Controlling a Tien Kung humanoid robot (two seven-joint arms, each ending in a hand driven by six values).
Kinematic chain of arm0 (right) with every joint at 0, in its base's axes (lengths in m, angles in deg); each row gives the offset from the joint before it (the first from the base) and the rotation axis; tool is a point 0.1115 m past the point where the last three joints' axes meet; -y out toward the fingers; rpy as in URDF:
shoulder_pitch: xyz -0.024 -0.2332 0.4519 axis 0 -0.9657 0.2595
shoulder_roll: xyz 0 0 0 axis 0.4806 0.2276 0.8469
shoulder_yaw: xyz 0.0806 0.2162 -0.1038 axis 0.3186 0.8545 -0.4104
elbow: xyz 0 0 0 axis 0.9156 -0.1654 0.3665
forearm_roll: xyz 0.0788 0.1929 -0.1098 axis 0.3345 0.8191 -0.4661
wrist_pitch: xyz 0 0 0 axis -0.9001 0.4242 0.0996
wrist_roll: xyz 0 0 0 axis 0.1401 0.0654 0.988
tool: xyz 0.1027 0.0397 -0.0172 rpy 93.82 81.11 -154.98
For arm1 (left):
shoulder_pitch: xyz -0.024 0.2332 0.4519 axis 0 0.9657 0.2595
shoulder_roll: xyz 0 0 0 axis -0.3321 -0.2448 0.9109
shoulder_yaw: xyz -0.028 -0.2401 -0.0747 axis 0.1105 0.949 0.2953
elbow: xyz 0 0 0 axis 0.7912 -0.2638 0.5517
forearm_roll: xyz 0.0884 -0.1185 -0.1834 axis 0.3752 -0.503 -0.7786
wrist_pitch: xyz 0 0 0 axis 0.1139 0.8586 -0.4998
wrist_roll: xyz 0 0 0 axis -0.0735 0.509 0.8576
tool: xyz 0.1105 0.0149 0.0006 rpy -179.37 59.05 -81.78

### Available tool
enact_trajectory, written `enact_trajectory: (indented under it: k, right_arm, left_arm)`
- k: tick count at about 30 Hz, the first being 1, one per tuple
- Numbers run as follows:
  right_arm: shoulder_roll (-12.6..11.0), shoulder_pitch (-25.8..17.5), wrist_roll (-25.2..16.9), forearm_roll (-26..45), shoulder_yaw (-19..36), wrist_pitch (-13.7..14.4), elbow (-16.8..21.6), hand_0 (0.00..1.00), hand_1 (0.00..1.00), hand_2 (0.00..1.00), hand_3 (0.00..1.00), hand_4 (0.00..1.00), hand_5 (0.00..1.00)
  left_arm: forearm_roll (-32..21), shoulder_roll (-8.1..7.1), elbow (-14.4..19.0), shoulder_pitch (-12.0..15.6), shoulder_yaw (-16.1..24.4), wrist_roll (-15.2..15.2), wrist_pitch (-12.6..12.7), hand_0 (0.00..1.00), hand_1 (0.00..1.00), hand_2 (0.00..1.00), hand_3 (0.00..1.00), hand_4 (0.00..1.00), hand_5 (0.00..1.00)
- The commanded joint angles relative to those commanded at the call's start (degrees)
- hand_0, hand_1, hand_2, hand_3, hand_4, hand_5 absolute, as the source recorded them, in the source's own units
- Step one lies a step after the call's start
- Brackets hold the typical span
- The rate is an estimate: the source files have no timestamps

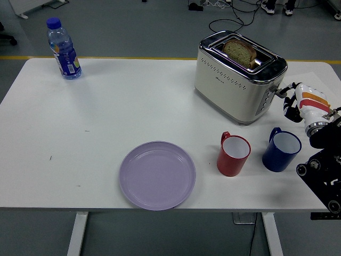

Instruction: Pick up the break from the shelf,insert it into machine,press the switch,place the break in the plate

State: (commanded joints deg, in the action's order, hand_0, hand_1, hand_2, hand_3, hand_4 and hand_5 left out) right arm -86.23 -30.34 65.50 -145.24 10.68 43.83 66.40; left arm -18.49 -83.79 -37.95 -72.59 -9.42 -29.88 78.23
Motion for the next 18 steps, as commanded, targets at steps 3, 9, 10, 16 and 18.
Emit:
enact_trajectory:
  k: [3,9,10,16,18]
  right_arm:
    - [0.13,-0.03,-0.04,0.2,-0.15,-0.05,-0.37,0.224,0.21,0.308,0.594,0.405,0.002]
    - [0.24,-0.14,-0.03,0.56,-0.52,-0.23,-1.3,0.226,0.21,0.308,0.591,0.406,0.002]
    - [0.23,-0.16,-0.01,0.53,-0.52,-0.24,-1.46,0.226,0.21,0.308,0.591,0.406,0.002]
    - [0.26,-0.19,0.01,0.48,-0.5,-0.26,-2.16,0.226,0.21,0.308,0.591,0.407,0.002]
    - [0.34,-0.17,0.04,0.38,-0.5,-0.26,-2.37,0.226,0.207,0.307,0.59,0.404,0.002]
  left_arm:
    - [-0.03,0.01,0.0,-0.02,-0.02,-0.01,0.0,0.419,0.497,0.592,0.693,0.51,0.998]
    - [-0.06,0.01,0.0,-0.05,-0.08,-0.03,-0.04,0.418,0.496,0.592,0.693,0.512,0.998]
    - [-0.11,0.0,0.0,-0.05,-0.1,-0.02,-0.04,0.418,0.496,0.592,0.693,0.512,0.998]
    - [0.07,0.05,0.0,-0.01,0.09,-0.09,0.01,0.418,0.497,0.59,0.693,0.512,0.998]
    - [0.19,0.08,0.0,0.02,0.15,-0.14,0.03,0.418,0.497,0.591,0.693,0.511,0.998]
